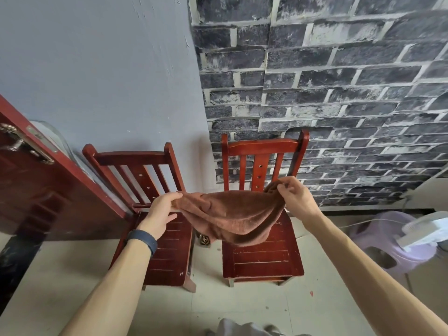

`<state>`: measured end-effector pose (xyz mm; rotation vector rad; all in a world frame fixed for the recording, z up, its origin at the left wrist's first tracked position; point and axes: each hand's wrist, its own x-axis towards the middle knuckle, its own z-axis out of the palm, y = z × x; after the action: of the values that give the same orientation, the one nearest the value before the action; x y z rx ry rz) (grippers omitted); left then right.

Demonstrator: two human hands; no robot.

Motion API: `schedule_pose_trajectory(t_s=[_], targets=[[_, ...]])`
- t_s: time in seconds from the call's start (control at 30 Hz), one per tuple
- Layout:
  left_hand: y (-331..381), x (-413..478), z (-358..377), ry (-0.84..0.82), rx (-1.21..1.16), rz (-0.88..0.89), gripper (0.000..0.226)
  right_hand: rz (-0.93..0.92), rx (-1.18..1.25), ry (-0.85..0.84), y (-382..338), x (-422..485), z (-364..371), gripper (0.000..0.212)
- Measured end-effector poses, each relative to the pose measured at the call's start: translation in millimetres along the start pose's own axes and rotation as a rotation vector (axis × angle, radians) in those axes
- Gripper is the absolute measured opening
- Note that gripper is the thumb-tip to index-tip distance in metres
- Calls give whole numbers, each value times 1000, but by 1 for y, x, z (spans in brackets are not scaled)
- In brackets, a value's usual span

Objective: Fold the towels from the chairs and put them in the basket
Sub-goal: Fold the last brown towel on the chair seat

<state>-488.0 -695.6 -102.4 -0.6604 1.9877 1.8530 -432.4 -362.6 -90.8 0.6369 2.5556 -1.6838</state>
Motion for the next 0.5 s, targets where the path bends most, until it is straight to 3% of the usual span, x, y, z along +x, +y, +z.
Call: schedule_pose_trajectory(t_s=[0.17, 0.3, 0.43, 0.5], targets=[[3, 0, -7, -13, -3, 38, 22, 33, -93, 227, 5, 18, -16, 17], [2, 4, -12, 13, -193, 73, 15, 138, 82, 350, 6, 33, -30, 10], [7, -1, 2, -23, -247, 72, 9, 163, 245, 164, 1, 36, -29, 18], [11, -2, 4, -5, -274, 92, 12, 57, 106, 65, 3, 36, -31, 37]])
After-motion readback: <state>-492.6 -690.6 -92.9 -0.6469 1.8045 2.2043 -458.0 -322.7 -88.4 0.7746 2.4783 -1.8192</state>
